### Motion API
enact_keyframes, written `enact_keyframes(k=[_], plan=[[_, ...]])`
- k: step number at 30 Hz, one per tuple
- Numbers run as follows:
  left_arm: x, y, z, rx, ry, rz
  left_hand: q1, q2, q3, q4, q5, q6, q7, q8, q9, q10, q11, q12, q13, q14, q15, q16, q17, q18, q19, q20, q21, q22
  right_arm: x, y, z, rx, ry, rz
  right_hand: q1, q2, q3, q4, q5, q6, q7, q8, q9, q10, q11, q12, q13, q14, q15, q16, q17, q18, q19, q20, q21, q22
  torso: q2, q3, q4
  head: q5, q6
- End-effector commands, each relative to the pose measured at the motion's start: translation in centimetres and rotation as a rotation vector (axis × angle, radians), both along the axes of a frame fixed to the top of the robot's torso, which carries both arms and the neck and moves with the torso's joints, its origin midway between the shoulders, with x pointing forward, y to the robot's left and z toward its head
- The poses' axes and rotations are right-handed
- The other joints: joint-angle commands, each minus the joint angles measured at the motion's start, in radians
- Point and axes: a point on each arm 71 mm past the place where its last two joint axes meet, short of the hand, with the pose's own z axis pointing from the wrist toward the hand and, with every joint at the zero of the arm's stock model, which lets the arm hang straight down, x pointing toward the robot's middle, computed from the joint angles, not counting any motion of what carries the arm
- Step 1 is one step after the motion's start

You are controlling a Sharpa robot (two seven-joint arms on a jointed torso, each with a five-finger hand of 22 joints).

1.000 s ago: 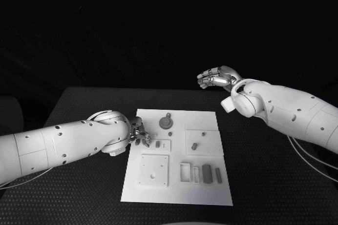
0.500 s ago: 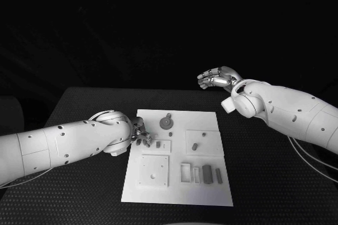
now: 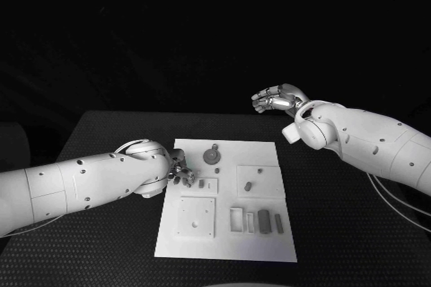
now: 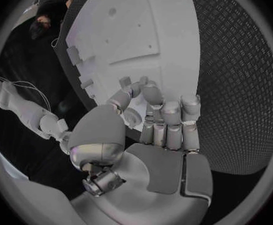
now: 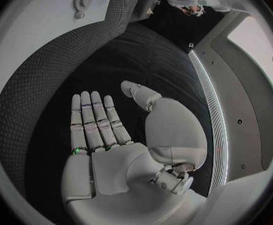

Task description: Assemble the parts on the task board

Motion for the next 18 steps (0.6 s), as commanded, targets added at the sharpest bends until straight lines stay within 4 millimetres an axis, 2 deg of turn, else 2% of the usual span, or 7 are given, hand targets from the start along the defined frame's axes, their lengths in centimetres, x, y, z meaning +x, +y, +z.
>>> enact_keyframes(k=[1, 12, 15, 17, 18], plan=[[-0.57, -0.94, -0.38, 0.001, 0.03, -0.05, -0.002, 0.01, 0.017, -0.008, 0.006, 0.084, -0.076, 0.014, 0.261, 0.046, -0.056, 0.008, 0.003, 0.093, -0.097, 0.007, 0.001, 0.023, 0.007, -0.116, 0.005, 0.014, -0.06, 0.13, 0.01, 0.003, -0.001, 0.016, -0.008, -0.001, -0.005, 0.001, 0.005, -0.008, 0.04, 0.004, -0.001, 0.009, 0.0, -0.005, 0.001, -0.008, 0.001, 0.003, -0.001, -0.017, -0.008, -0.001, -0.007, 0.001, 0.0, -0.0007, 0.0008, -0.001, 0.0], [-0.62, -1.38, -0.36, 0.008, 0.027, -0.062, -0.012, 0.017, 0.019, -0.003, 0.0, 0.081, -0.077, 0.019, 0.266, 0.04, -0.057, 0.02, 0.006, 0.093, -0.099, 0.009, -0.001, 0.025, 0.008, -0.116, 0.007, 0.014, -0.06, 0.24, 0.01, 0.004, -0.001, 0.018, -0.008, -0.001, -0.005, 0.0, 0.005, -0.008, 0.04, 0.004, -0.002, 0.01, 0.0, -0.005, 0.001, -0.008, 0.001, 0.003, -0.002, -0.017, -0.008, -0.001, -0.008, 0.002, 0.0, -0.0019, 0.0006, -0.002, 0.0], [-0.59, -1.2, -0.43, 0.019, 0.036, -0.057, -0.019, 0.015, 0.019, 0.004, -0.038, 0.071, -0.075, 0.018, 0.269, 0.033, -0.056, 0.021, 0.002, 0.088, -0.098, 0.003, -0.005, 0.027, 0.006, -0.117, 0.007, 0.013, -0.05, 0.17, 0.01, 0.003, -0.001, 0.017, -0.008, -0.001, -0.005, 0.0, 0.005, -0.008, 0.04, 0.004, -0.002, 0.01, 0.0, -0.005, 0.001, -0.008, 0.001, 0.003, -0.002, -0.017, -0.008, -0.001, -0.008, 0.002, 0.0, -0.0017, 0.0007, -0.003, 0.0], [-0.53, -1.03, -0.46, 0.025, 0.039, -0.051, -0.034, 0.006, 0.016, 0.026, -0.088, 0.064, -0.073, 0.016, 0.269, 0.029, -0.054, 0.019, -0.005, 0.084, -0.097, -0.002, -0.009, 0.028, 0.002, -0.116, 0.005, 0.012, -0.06, 0.15, 0.01, 0.003, 0.0, 0.017, -0.008, -0.001, -0.005, 0.0, 0.005, -0.008, 0.04, 0.004, -0.002, 0.01, 0.0, -0.005, 0.001, -0.008, 0.001, 0.003, -0.002, -0.017, -0.008, -0.001, -0.008, 0.002, 0.0, -0.0013, 0.0009, -0.003, 0.0], [-0.49, -0.95, -0.46, 0.026, 0.038, -0.048, -0.046, -0.008, 0.012, 0.044, -0.124, 0.059, -0.071, 0.013, 0.268, 0.027, -0.053, 0.016, -0.01, 0.081, -0.096, -0.006, -0.012, 0.029, 0.0, -0.117, 0.003, 0.011, -0.06, 0.12, 0.01, 0.003, 0.0, 0.016, -0.008, -0.001, -0.006, 0.0, 0.005, -0.008, 0.04, 0.004, -0.002, 0.01, 0.0, -0.005, 0.001, -0.008, 0.001, 0.003, -0.002, -0.017, -0.008, -0.001, -0.008, 0.002, -0.001, -0.0009, 0.001, -0.003, 0.0]])
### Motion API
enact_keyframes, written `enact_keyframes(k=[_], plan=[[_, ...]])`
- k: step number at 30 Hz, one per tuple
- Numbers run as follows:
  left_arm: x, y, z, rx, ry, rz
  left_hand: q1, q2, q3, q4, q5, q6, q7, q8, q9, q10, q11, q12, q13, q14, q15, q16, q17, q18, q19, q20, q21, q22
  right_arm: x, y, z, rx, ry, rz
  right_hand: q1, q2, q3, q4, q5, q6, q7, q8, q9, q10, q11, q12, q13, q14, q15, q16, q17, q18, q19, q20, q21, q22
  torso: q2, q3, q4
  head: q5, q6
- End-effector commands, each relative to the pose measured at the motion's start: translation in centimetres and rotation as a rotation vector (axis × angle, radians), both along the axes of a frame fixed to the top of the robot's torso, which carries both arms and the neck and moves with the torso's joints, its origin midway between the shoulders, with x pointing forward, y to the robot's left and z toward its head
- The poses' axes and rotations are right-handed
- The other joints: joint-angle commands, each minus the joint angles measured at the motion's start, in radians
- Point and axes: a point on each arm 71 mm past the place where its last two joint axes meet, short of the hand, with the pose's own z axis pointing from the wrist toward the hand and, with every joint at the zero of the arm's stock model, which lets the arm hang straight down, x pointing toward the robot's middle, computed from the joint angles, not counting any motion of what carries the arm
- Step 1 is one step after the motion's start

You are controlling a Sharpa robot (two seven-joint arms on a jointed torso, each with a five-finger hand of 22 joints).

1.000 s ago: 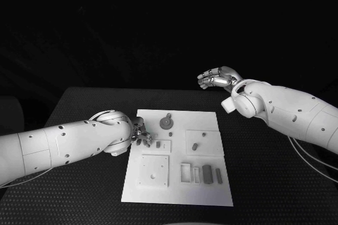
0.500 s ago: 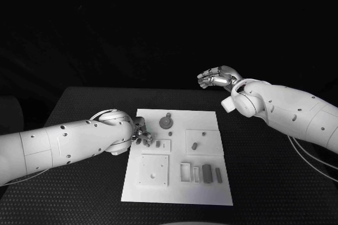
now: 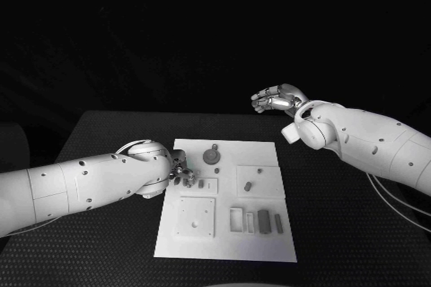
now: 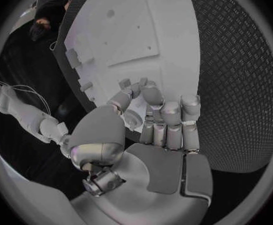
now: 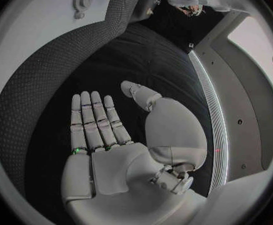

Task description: Assemble the parts on the task board

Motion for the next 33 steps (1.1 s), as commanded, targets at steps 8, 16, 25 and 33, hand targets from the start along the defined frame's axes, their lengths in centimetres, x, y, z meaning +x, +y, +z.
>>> enact_keyframes(k=[8, 16, 25, 33], plan=[[-0.2, -0.3, -0.4, -0.002, 0.03, -0.018, -0.053, -0.07, -0.004, 0.087, -0.135, 0.03, -0.059, -0.033, 0.199, 0.022, -0.042, -0.017, -0.033, 0.066, -0.085, -0.024, -0.015, 0.033, -0.014, -0.116, -0.008, 0.009, -0.1, 0.1, 0.0, 0.002, 0.0, 0.015, -0.008, -0.002, -0.006, 0.0, 0.005, -0.008, 0.04, 0.004, -0.001, 0.01, 0.0, -0.005, 0.001, -0.008, 0.001, 0.003, -0.001, -0.017, -0.008, -0.001, -0.004, 0.002, 0.0, 0.0002, -0.0002, -0.002, 0.0], [-0.1, 0.0, -0.3, -0.01, 0.011, 0.001, -0.076, -0.102, -0.007, 0.13, -0.228, 0.026, -0.056, -0.044, 0.194, 0.023, -0.04, -0.025, -0.049, 0.063, -0.083, -0.03, -0.019, 0.034, -0.019, -0.116, -0.014, 0.007, 0.0, 0.1, 0.0, 0.002, 0.0, 0.015, -0.008, -0.002, -0.006, 0.0, 0.005, -0.008, 0.041, 0.004, -0.001, 0.01, 0.0, -0.006, 0.001, -0.008, 0.002, 0.003, -0.001, -0.017, -0.008, -0.001, -0.005, 0.002, 0.0, 0.0002, 0.0003, -0.003, -0.001], [0.0, 0.8, -0.2, -0.019, -0.006, 0.025, -0.087, -0.121, -0.007, 0.152, -0.257, 0.019, -0.054, -0.05, 0.193, 0.021, -0.039, -0.029, -0.054, 0.06, -0.083, -0.034, -0.021, 0.035, -0.021, -0.117, -0.017, 0.006, -0.1, -0.1, -0.1, 0.002, 0.001, 0.013, -0.008, -0.002, -0.006, 0.0, 0.005, -0.008, 0.041, 0.004, -0.001, 0.01, 0.0, -0.006, 0.001, -0.008, 0.002, 0.003, -0.002, -0.017, -0.008, -0.001, -0.005, 0.003, 0.0, 0.0005, -0.0002, -0.003, -0.001], [0.0, 1.8, 0.1, -0.054, -0.03, 0.063, -0.117, -0.211, 0.011, 0.225, -0.354, -0.005, -0.046, -0.06, 0.191, 0.006, -0.033, -0.034, -0.059, 0.045, -0.077, -0.043, -0.024, 0.034, -0.032, -0.115, -0.028, 0.003, -0.1, -0.2, -0.3, 0.001, 0.005, 0.011, -0.008, -0.002, -0.006, 0.0, 0.005, -0.009, 0.041, 0.004, -0.001, 0.01, 0.0, -0.006, 0.001, -0.008, 0.002, 0.003, -0.002, -0.017, -0.008, -0.001, -0.005, 0.003, 0.0, 0.0, -0.0008, -0.006, 0.0]])
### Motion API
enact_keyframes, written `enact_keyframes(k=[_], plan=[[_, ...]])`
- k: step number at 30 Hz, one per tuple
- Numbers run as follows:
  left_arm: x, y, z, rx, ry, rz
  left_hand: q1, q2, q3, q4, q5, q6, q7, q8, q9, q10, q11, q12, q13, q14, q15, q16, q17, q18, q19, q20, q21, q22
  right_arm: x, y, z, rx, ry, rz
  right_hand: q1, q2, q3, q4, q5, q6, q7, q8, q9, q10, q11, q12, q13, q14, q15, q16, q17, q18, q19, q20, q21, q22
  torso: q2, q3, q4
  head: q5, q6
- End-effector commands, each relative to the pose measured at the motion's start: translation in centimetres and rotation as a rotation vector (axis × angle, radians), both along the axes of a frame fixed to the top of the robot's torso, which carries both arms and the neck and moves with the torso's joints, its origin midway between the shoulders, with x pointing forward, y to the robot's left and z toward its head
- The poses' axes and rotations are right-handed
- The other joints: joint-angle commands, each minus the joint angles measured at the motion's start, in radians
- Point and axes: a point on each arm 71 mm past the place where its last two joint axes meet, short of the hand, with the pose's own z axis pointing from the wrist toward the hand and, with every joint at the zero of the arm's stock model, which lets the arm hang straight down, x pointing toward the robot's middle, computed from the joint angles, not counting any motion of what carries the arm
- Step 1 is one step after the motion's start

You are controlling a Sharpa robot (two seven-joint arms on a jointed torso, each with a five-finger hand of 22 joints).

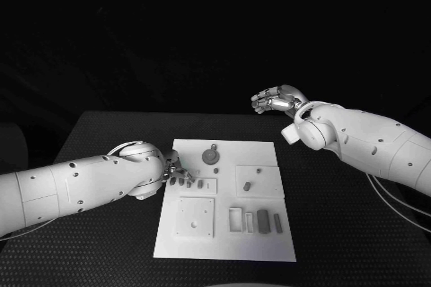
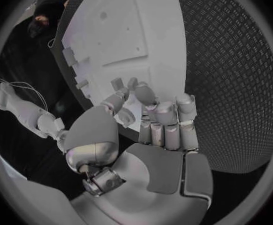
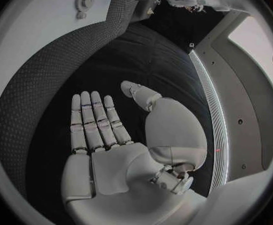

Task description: Assemble the parts on the task board

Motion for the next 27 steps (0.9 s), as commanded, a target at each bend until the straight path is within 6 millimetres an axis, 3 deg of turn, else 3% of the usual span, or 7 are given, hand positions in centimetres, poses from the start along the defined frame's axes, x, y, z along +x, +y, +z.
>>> enact_keyframes(k=[1, 7, 13, 17, 21, 24, 27], plan=[[0.0, 0.0, 0.3, -0.058, -0.031, 0.021, 0.001, -0.031, 0.012, 0.029, -0.004, -0.012, 0.003, -0.002, 0.003, -0.008, 0.002, -0.003, -0.001, -0.01, -0.002, -0.007, 0.0, -0.005, -0.007, -0.122, -0.004, 0.002, -0.1, 0.1, 0.0, 0.003, 0.0, 0.015, -0.008, -0.002, -0.006, 0.0, 0.005, -0.009, 0.041, 0.004, -0.002, 0.01, 0.0, -0.006, 0.001, -0.008, 0.002, 0.004, -0.001, -0.017, -0.008, -0.001, -0.005, 0.002, -0.001, 0.0002, 0.0, -0.002, 0.001], [0.2, 0.1, 0.9, -0.203, -0.053, 0.074, 0.03, -0.024, 0.011, 0.039, -0.001, -0.061, 0.02, -0.011, 0.006, -0.057, 0.017, -0.022, -0.011, -0.053, 0.013, -0.031, -0.009, -0.015, -0.044, -0.111, -0.024, -0.001, -0.1, 0.0, -0.2, 0.002, 0.003, 0.015, -0.008, -0.001, -0.006, 0.0, 0.005, -0.009, 0.041, 0.004, -0.002, 0.01, 0.0, -0.006, 0.001, -0.008, 0.002, 0.004, -0.001, -0.017, -0.007, -0.001, -0.006, 0.002, -0.001, 0.0002, 0.002, -0.004, 0.003], [0.5, 0.3, 1.2, -0.266, -0.065, 0.111, 0.021, -0.071, 0.003, 0.079, -0.004, -0.167, 0.049, -0.036, -0.017, -0.105, 0.042, -0.038, -0.024, -0.09, 0.037, -0.051, -0.021, -0.026, -0.073, -0.102, -0.044, -0.005, -0.1, 0.1, -0.2, 0.003, 0.004, 0.016, -0.008, -0.001, -0.006, 0.0, 0.005, -0.009, 0.041, 0.004, -0.002, 0.01, 0.0, -0.006, 0.001, -0.008, 0.002, 0.004, -0.001, -0.017, -0.007, -0.001, -0.006, 0.003, 0.0, 0.0014, -0.0003, -0.004, 0.006], [1.3, 0.5, 2.2, -0.381, -0.17, 0.136, 0.044, -0.072, 0.007, 0.087, -0.004, -0.198, 0.062, -0.042, -0.032, -0.141, 0.055, -0.056, -0.034, -0.118, 0.05, -0.071, -0.032, -0.03, -0.097, -0.095, -0.06, -0.009, -0.1, -0.1, -0.2, 0.002, 0.003, 0.013, -0.008, -0.001, -0.006, 0.0, 0.005, -0.009, 0.041, 0.004, -0.002, 0.01, 0.0, -0.006, 0.001, -0.008, 0.002, 0.004, -0.001, -0.017, -0.007, -0.001, -0.006, 0.003, 0.0, 0.0018, 0.0007, -0.006, 0.009], [1.8, -0.3, 3.0, -0.488, -0.241, 0.024, 0.173, -0.013, 0.012, -0.016, 0.006, -0.229, 0.093, -0.044, -0.059, -0.26, 0.092, -0.144, -0.08, -0.226, 0.091, -0.169, -0.079, -0.06, -0.194, -0.057, -0.133, -0.031, -0.1, -0.2, -0.2, 0.001, 0.004, 0.009, -0.008, -0.001, -0.006, 0.0, 0.005, -0.009, 0.041, 0.004, -0.002, 0.01, 0.0, -0.006, 0.001, -0.008, 0.002, 0.004, -0.001, -0.017, -0.007, -0.001, -0.007, 0.003, 0.0, 0.0014, 0.0003, -0.011, 0.015], [2.0, -1.0, 3.8, -0.482, -0.347, -0.087, 0.254, 0.045, 0.011, -0.11, 0.075, -0.236, 0.106, -0.025, -0.083, -0.291, 0.116, -0.21, -0.124, -0.259, 0.132, -0.249, -0.12, -0.081, -0.23, -0.02, -0.195, -0.059, -0.1, -0.3, -0.3, 0.001, 0.004, 0.007, -0.007, -0.001, -0.006, 0.0, 0.005, -0.009, 0.041, 0.004, -0.002, 0.01, 0.0, -0.006, 0.001, -0.008, 0.002, 0.004, -0.002, -0.017, -0.007, -0.001, -0.007, 0.003, 0.0, 0.0012, 0.0001, -0.013, 0.019], [1.9, -1.8, 4.1, -0.471, -0.401, -0.17, 0.341, 0.056, 0.032, -0.197, 0.099, -0.234, 0.104, -0.014, -0.106, -0.292, 0.129, -0.253, -0.153, -0.273, 0.152, -0.301, -0.144, -0.085, -0.243, -0.001, -0.225, -0.072, -0.1, -0.6, -0.3, -0.001, 0.005, 0.003, -0.007, -0.001, -0.006, 0.0, 0.005, -0.009, 0.041, 0.004, -0.002, 0.011, 0.0, -0.006, 0.001, -0.008, 0.002, 0.004, -0.002, -0.017, -0.007, -0.001, -0.007, 0.003, 0.001, 0.0012, 0.0002, -0.014, 0.021]])
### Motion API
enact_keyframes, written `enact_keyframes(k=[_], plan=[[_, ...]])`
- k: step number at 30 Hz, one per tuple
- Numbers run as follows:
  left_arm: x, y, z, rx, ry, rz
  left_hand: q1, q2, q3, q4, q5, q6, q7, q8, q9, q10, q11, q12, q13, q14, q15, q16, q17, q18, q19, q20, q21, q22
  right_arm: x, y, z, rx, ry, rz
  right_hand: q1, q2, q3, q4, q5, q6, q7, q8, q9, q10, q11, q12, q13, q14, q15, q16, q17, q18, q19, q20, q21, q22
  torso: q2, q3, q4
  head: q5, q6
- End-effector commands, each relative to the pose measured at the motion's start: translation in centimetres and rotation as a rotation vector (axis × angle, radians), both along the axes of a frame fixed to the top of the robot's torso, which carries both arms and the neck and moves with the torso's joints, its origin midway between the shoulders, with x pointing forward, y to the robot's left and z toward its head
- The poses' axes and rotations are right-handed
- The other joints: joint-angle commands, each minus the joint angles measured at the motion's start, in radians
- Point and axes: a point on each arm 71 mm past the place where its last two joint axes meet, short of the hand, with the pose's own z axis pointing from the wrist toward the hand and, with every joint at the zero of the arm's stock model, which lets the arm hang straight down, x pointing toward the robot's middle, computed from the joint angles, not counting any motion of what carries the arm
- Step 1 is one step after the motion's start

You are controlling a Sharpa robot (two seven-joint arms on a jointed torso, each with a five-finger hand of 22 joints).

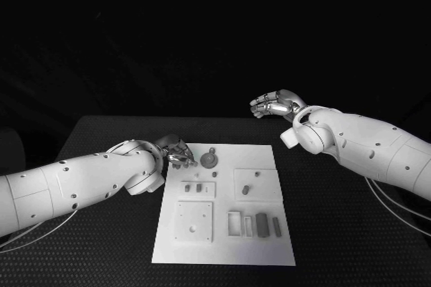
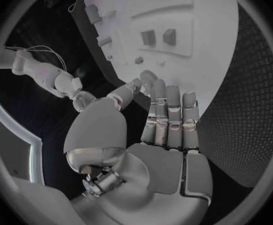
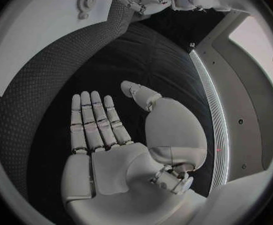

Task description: Assemble the parts on the task board

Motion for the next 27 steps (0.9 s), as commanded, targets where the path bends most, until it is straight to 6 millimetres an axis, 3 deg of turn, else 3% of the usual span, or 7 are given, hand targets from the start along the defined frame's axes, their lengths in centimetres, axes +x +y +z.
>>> enact_keyframes(k=[1, 4, 7, 9, 14, 18, 27], plan=[[0.0, -2.0, 1.5, -0.021, -0.214, -0.177, 0.044, 0.0, 0.007, -0.053, 0.006, -0.001, -0.001, 0.001, -0.025, 0.005, 0.014, -0.043, -0.028, -0.002, 0.022, -0.041, -0.019, -0.014, -0.008, -0.067, -0.022, -0.009, 0.0, -0.1, 0.0, 0.001, 0.0, 0.009, -0.007, 0.0, -0.006, -0.001, 0.005, -0.009, 0.041, 0.004, -0.001, 0.007, -0.003, -0.006, 0.001, -0.008, 0.002, 0.004, -0.002, -0.017, -0.007, -0.001, -0.007, 0.002, 0.001, 0.0001, 0.0, -0.002, 0.004], [0.1, -2.9, 1.5, 0.01, -0.244, -0.23, 0.062, -0.003, 0.009, -0.076, -0.009, 0.008, -0.005, -0.018, -0.069, 0.029, 0.021, -0.113, -0.071, 0.004, 0.033, -0.072, -0.027, -0.01, -0.004, -0.055, -0.036, -0.01, 0.0, -0.2, 0.0, 0.001, -0.001, 0.007, -0.007, 0.0, -0.006, -0.001, 0.005, -0.009, 0.041, 0.004, -0.001, 0.007, -0.003, -0.006, 0.001, -0.008, 0.002, 0.004, -0.002, -0.017, -0.007, -0.001, -0.007, 0.002, 0.001, -0.0001, 0.0004, -0.004, 0.006], [0.5, -3.8, 1.6, 0.057, -0.305, -0.283, 0.077, -0.01, -0.001, -0.091, -0.077, 0.014, -0.016, -0.046, -0.114, 0.054, 0.034, -0.236, -0.13, 0.008, 0.043, -0.102, -0.028, -0.005, -0.005, -0.043, -0.054, -0.006, 0.0, 0.0, 0.0, 0.002, -0.002, 0.009, -0.007, 0.0, -0.005, -0.001, 0.005, -0.009, 0.041, 0.005, -0.001, 0.007, -0.003, -0.006, 0.001, -0.008, 0.002, 0.004, -0.002, -0.017, -0.007, -0.001, -0.007, 0.002, 0.001, 0.0, 0.0001, -0.005, 0.008], [0.7, -4.2, 1.7, 0.088, -0.357, -0.316, 0.083, -0.018, -0.008, -0.095, -0.088, 0.019, -0.017, -0.051, -0.121, 0.064, 0.033, -0.257, -0.137, 0.013, 0.041, -0.102, -0.024, -0.005, -0.003, -0.044, -0.056, -0.004, 0.0, 0.0, -0.1, 0.002, -0.002, 0.009, -0.007, 0.0, -0.005, -0.001, 0.005, -0.009, 0.041, 0.005, -0.001, 0.007, -0.003, -0.006, 0.001, -0.008, 0.002, 0.004, -0.002, -0.017, -0.007, -0.001, -0.007, 0.002, 0.001, 0.0006, -0.0006, -0.005, 0.008], [0.5, -5.4, 1.0, 0.18, -0.447, -0.41, 0.1, -0.038, -0.029, -0.096, -0.091, -0.016, -0.027, -0.083, -0.147, 0.084, 0.036, -0.305, -0.15, 0.026, 0.034, -0.097, -0.012, -0.004, 0.011, -0.05, -0.058, 0.002, 0.0, -0.1, -0.1, 0.002, -0.002, 0.007, -0.007, 0.0, -0.005, -0.001, 0.005, -0.009, 0.041, 0.005, -0.001, 0.007, -0.003, -0.007, 0.001, -0.008, 0.002, 0.005, -0.002, -0.017, -0.007, -0.001, -0.007, 0.002, 0.001, 0.0, -0.0011, -0.007, 0.012], [0.4, -6.7, 0.3, 0.23, -0.466, -0.457, 0.104, -0.056, -0.038, -0.094, -0.091, 0.0, -0.022, -0.08, -0.155, 0.057, 0.039, -0.358, -0.164, 0.024, 0.035, -0.104, -0.008, -0.006, 0.013, -0.05, -0.065, 0.005, 0.0, 0.0, 0.0, 0.002, -0.003, 0.009, -0.007, 0.001, -0.005, -0.001, 0.005, -0.009, 0.041, 0.005, -0.002, 0.007, -0.003, -0.007, 0.001, -0.008, 0.002, 0.005, -0.002, -0.017, -0.006, -0.001, -0.007, 0.002, 0.003, -0.0008, -0.0022, -0.011, 0.014], [0.1, -8.0, -1.2, 0.313, -0.425, -0.507, 0.109, -0.054, -0.04, -0.093, -0.087, 0.004, -0.027, -0.086, -0.172, 0.034, 0.047, -0.429, -0.181, 0.04, 0.032, -0.093, 0.009, -0.003, 0.028, -0.053, -0.064, 0.018, 0.0, 0.1, 0.0, 0.003, -0.003, 0.011, -0.007, 0.001, -0.005, -0.001, 0.005, -0.009, 0.041, 0.005, -0.002, 0.007, -0.003, -0.007, 0.001, -0.008, 0.002, 0.005, -0.002, -0.016, -0.006, -0.001, -0.008, 0.003, 0.007, -0.0007, -0.0105, -0.012, 0.016]])
